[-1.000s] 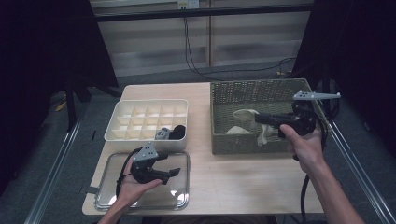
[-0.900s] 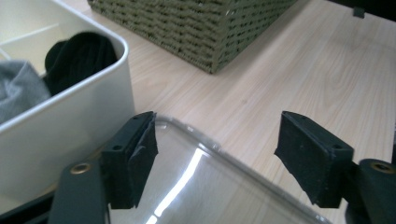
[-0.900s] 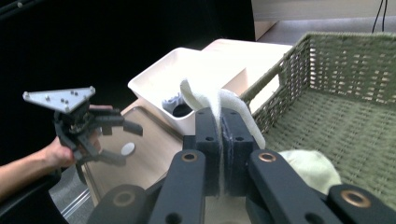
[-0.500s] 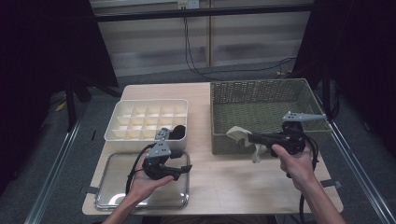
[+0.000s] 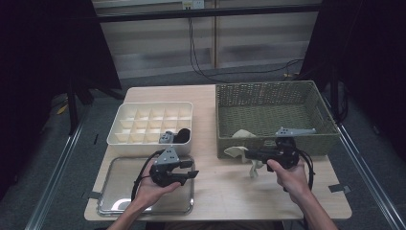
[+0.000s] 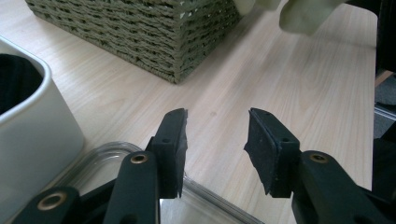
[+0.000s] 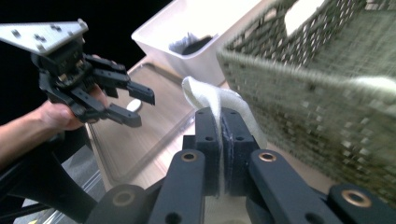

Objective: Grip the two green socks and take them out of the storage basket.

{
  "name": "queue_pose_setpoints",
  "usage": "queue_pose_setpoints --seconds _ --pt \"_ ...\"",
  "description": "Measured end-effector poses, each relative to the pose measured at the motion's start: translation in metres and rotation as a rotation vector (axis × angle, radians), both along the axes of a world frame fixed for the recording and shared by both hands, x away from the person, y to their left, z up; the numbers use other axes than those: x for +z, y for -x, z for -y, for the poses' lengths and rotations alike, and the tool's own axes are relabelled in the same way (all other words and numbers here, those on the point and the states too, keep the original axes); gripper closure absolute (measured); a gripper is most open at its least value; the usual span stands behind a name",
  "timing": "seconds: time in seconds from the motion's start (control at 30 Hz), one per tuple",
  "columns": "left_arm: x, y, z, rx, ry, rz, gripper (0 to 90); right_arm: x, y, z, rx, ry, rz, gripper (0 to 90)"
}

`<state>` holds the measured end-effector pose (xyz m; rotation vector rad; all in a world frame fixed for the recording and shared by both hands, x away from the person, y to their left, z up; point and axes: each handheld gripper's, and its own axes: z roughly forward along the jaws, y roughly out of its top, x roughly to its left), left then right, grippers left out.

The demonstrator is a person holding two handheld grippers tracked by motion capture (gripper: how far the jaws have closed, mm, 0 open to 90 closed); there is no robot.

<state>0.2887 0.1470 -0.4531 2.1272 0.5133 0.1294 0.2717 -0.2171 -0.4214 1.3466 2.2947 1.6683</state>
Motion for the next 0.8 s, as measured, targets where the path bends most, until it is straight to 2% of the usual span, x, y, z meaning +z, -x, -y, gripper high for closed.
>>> queue_pose_setpoints --seconds 0.13,0.17,0.53,0.8 --pt "-0.004 -0.001 0.002 0.007 -0.006 -0.009 57.2 -0.015 -0.002 -0.006 0.014 0.007 -0.024 86.7" --pt "-0.004 -0.001 0.002 0.007 -0.019 -0.009 56.7 -0.019 -0.003 -0.008 0.016 0.014 -0.033 86.7" --pt "-0.010 -0.003 0.001 0.023 -0.027 -0.030 51.8 -0.048 -0.006 -0.030 0.062 0.099 -0.095 84.3" --pt "-0.012 -0.002 0.002 0.021 -0.039 -0.040 49.7 -0.060 -0.004 -0.040 0.083 0.125 -0.111 81.9"
